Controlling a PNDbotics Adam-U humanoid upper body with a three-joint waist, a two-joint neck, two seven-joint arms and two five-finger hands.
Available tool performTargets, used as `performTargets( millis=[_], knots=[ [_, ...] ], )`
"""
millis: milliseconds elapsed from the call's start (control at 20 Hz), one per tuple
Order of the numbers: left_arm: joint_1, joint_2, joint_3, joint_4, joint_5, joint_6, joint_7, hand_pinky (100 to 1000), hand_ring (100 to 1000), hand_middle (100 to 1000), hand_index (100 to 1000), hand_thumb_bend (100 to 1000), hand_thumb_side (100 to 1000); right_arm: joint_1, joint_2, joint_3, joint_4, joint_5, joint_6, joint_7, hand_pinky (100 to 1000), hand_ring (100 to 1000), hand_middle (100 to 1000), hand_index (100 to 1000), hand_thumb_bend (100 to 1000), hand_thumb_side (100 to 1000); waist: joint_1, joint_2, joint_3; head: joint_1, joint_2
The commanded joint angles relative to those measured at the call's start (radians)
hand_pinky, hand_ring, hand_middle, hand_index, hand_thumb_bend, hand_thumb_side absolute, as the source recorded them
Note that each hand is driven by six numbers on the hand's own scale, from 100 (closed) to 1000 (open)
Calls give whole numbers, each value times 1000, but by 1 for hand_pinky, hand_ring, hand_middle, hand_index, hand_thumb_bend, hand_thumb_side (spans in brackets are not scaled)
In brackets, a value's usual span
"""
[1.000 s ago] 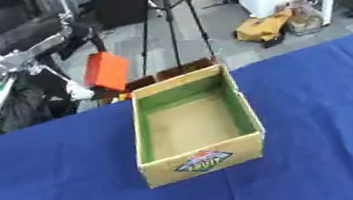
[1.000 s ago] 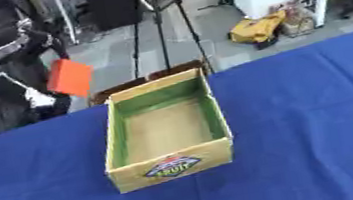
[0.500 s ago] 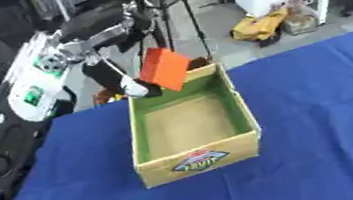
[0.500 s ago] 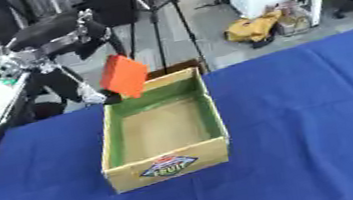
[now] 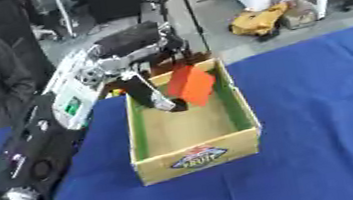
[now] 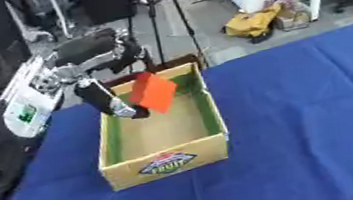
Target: Pick up objects on the table and place them in the box.
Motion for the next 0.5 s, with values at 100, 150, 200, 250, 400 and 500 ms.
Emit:
performTargets(
  millis=[100, 150, 200, 250, 400, 500],
  knots=[
    [-10, -6, 0, 2, -62, -15, 29, 325, 217, 100, 287, 383, 235, -14, -7, 2, -11, 1, 0, 5, 830, 736, 540, 820, 100, 642, -6, -11, -3, 8, -15],
    [-8, -9, -1, 3, -77, -19, 36, 329, 218, 102, 291, 393, 240, -15, -6, 2, -11, 3, 0, 5, 830, 736, 539, 820, 100, 643, -5, -9, -4, 8, -16],
    [-5, -11, -3, 3, -91, -22, 42, 332, 219, 105, 293, 397, 243, -15, -5, 2, -11, 4, 0, 4, 830, 736, 539, 820, 100, 643, -4, -7, -6, 8, -17],
    [-3, -13, -5, 4, -106, -25, 48, 335, 221, 109, 295, 404, 247, -16, -4, 3, -10, 5, 1, 4, 831, 736, 539, 820, 100, 644, -4, -5, -7, 9, -18],
    [3, -18, -9, 8, -150, -32, 63, 348, 227, 123, 303, 423, 258, -18, -1, 4, -9, 9, 1, 4, 831, 736, 538, 820, 100, 647, -2, 0, -10, 8, -20],
    [6, -19, -10, 11, -181, -36, 70, 358, 232, 134, 308, 438, 269, -18, 1, 4, -8, 11, 2, 4, 831, 736, 538, 820, 100, 649, 0, 2, -11, 7, -21]
  ],
)
